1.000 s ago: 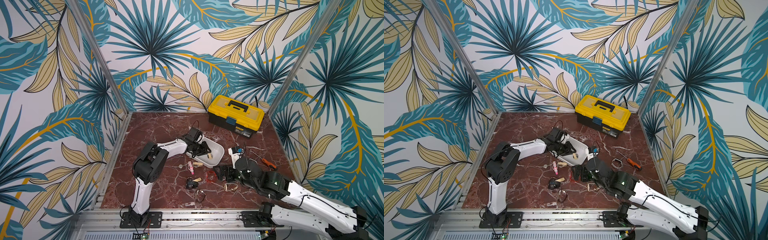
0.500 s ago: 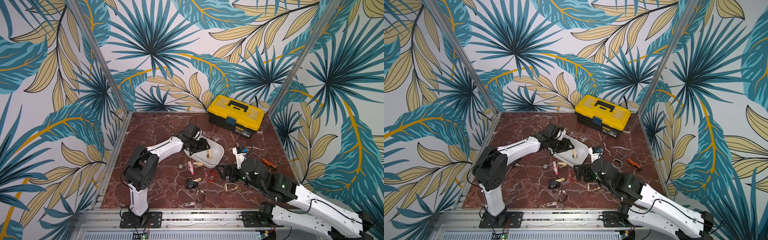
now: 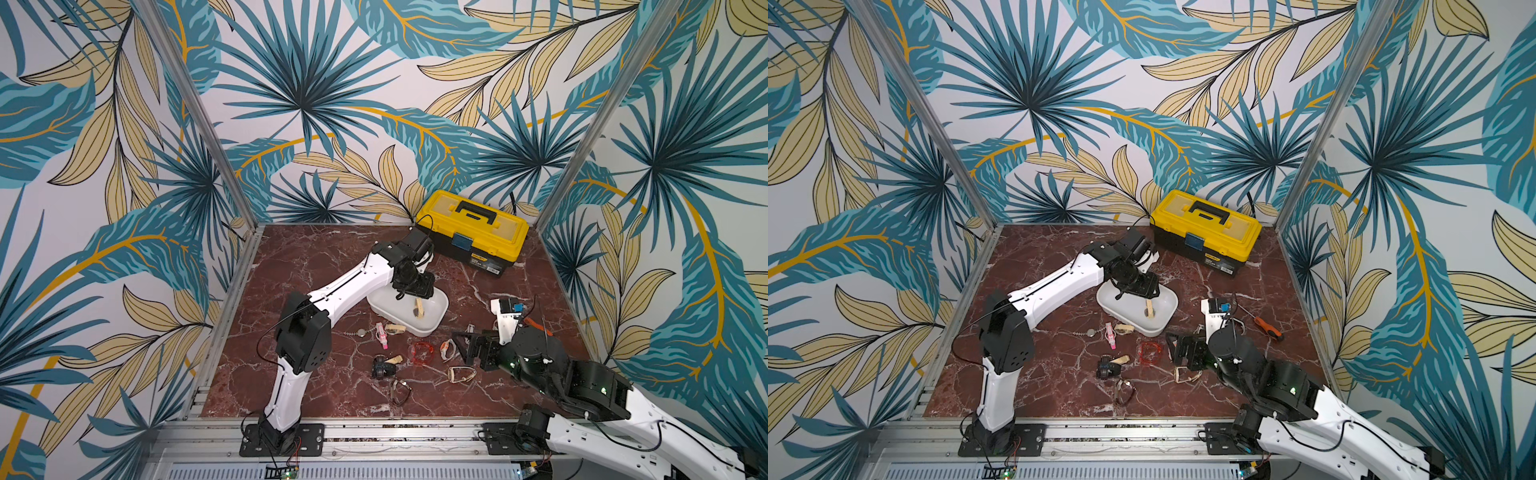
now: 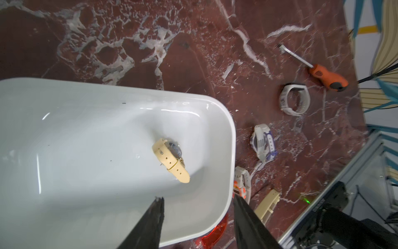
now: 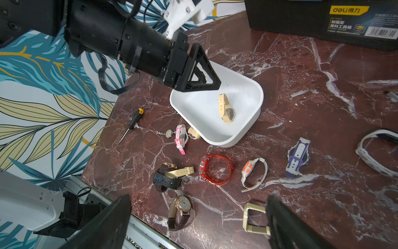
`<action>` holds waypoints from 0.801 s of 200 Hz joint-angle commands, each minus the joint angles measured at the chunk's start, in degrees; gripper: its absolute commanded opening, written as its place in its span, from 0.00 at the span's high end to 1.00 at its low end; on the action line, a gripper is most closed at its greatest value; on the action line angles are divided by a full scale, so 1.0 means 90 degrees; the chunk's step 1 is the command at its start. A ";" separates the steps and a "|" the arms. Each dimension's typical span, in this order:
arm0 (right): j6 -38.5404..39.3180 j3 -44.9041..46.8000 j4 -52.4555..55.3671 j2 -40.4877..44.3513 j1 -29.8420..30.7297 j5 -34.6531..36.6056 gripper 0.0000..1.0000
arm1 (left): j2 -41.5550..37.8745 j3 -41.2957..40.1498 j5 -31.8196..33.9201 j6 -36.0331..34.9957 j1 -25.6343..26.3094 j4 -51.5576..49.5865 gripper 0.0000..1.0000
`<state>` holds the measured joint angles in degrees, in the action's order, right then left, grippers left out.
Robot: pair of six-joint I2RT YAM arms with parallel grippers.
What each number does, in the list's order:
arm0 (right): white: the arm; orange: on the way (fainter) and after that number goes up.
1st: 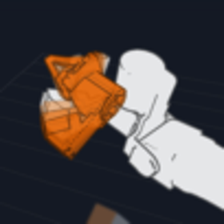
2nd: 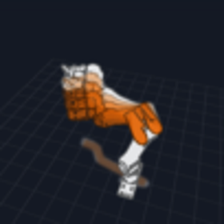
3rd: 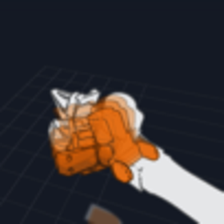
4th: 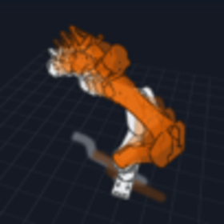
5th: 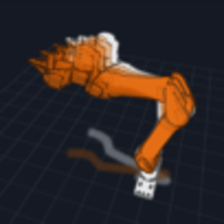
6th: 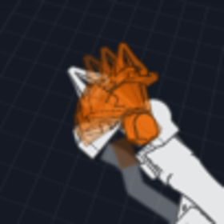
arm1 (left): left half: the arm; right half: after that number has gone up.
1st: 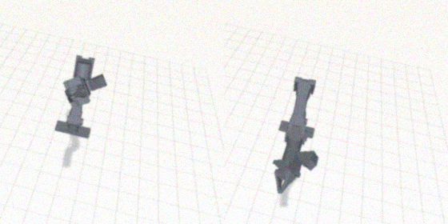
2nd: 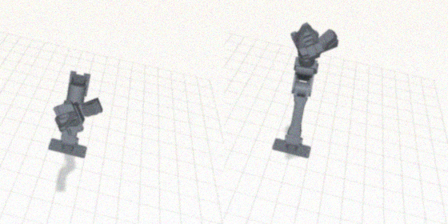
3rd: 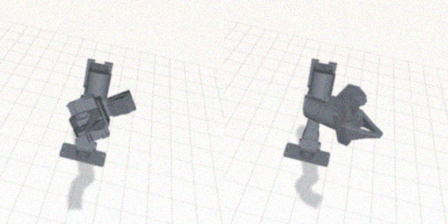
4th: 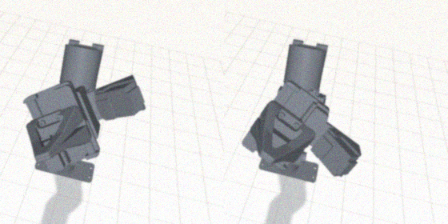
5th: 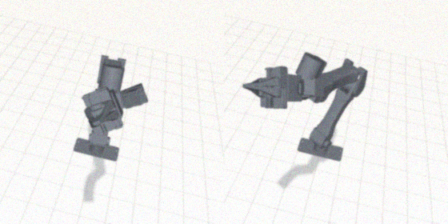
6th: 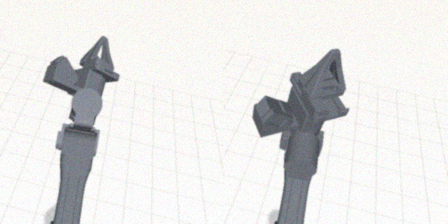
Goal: Put the watch into the storage box
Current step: Adjust the watch in the storage box.
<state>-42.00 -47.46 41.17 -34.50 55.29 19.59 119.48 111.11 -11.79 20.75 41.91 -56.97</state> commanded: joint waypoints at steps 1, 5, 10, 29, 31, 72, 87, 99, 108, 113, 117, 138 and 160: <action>0.0008 0.0126 0.0333 0.0144 -0.0021 0.0186 0.00 | 0.0428 0.0511 0.0548 -0.0431 0.0092 -0.0953 0.49; 0.0008 0.0127 0.0344 0.0161 -0.0021 0.0186 0.00 | 0.0487 0.0577 0.0591 -0.0440 0.0115 -0.0995 0.49; 0.0000 0.0134 0.0368 0.0185 -0.0020 0.0186 0.00 | 0.0547 0.0658 0.0664 -0.0465 0.0144 -0.1036 0.50; -0.0016 0.0151 0.0424 0.0235 -0.0021 0.0191 0.00 | 0.0761 0.0940 0.0786 -0.0423 0.0189 -0.1070 0.52; -0.0020 0.0155 0.0428 0.0239 -0.0020 0.0187 0.00 | 0.0783 0.0976 0.0784 -0.0422 0.0195 -0.1072 0.53; -0.0050 0.0249 0.0465 0.0363 -0.0020 0.0204 0.01 | 0.1028 0.1505 0.1024 -0.0436 0.0321 -0.1298 0.53; -0.0050 0.0290 0.0484 0.0429 -0.0020 0.0230 0.00 | 0.1103 0.1620 0.1098 -0.0453 0.0374 -0.1355 0.54; -0.0036 0.0303 0.0509 0.0469 -0.0020 0.0259 0.00 | 0.1187 0.1726 0.1156 -0.0489 0.0401 -0.1422 0.54; -0.0031 0.0313 0.0514 0.0497 -0.0020 0.0283 0.00 | 0.1278 0.1833 0.1233 -0.0490 0.0423 -0.1497 0.54; -0.0021 0.0314 0.0523 0.0503 -0.0021 0.0293 0.00 | 0.1324 0.1892 0.1252 -0.0495 0.0432 -0.1530 0.55; -0.0013 0.0313 0.0533 0.0503 -0.0021 0.0293 0.00 | 0.1358 0.1939 0.1252 -0.0498 0.0431 -0.1554 0.56; 0.0008 0.0313 0.0553 0.0503 -0.0020 0.0295 0.00 | 0.1473 0.2062 0.1270 -0.0478 0.0462 -0.1517 0.58; 0.0027 0.0313 0.0543 0.0485 -0.0020 0.0298 0.00 | 0.1610 0.2093 0.1300 -0.0489 0.0482 -0.1371 0.62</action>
<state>-42.00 -45.63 45.19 -30.44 55.20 21.23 132.03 127.68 -1.26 16.95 45.91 -69.01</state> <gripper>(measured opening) 0.995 0.396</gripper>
